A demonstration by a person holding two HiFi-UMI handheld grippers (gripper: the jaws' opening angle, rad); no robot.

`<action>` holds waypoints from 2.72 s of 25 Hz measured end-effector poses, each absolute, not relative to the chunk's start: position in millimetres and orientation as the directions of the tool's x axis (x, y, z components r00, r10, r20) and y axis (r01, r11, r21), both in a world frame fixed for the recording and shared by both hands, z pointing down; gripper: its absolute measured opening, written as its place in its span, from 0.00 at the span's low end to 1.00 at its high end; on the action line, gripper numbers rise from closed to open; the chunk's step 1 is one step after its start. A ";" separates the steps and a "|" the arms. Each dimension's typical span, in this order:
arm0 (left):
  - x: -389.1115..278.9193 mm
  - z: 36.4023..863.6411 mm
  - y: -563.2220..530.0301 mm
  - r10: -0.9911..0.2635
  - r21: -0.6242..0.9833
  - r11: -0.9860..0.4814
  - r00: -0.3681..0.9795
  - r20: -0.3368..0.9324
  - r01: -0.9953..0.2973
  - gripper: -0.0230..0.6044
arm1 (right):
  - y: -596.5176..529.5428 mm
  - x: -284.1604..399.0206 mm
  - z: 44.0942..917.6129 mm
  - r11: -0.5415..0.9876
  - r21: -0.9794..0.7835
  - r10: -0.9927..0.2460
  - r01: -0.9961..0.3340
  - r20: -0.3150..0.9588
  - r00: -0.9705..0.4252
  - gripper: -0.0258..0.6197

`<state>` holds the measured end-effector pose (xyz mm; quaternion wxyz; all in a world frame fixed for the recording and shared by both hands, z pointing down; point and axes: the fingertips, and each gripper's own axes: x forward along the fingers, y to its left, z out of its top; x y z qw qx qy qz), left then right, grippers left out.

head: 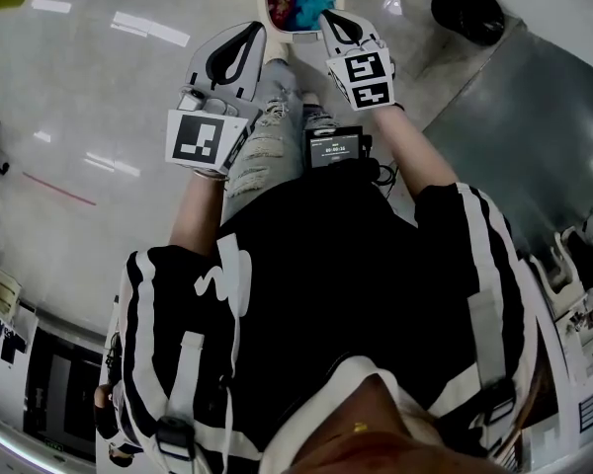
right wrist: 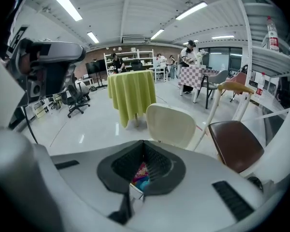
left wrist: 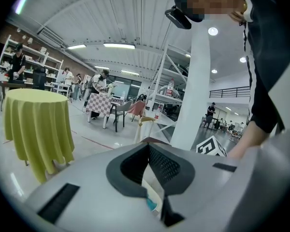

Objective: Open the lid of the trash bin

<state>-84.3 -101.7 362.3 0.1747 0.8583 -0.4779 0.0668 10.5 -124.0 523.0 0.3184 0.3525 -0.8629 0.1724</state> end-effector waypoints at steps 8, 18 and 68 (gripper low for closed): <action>-79.9 340.5 -101.2 -0.800 0.202 -0.488 0.528 0.284 -0.849 0.05 | -131.0 22.4 484.1 0.658 -0.077 -0.552 -0.749 0.626 -0.550 0.05; -77.3 301.6 -97.8 -0.803 0.187 -0.516 0.548 0.235 -0.836 0.05 | -132.5 30.1 421.9 0.629 -0.090 -0.618 -0.772 0.544 -0.567 0.05; -85.8 187.4 -110.8 -0.828 0.082 -0.547 0.553 0.093 -0.833 0.05 | -140.1 31.0 201.1 0.661 -0.020 -0.736 -0.750 0.173 -0.654 0.05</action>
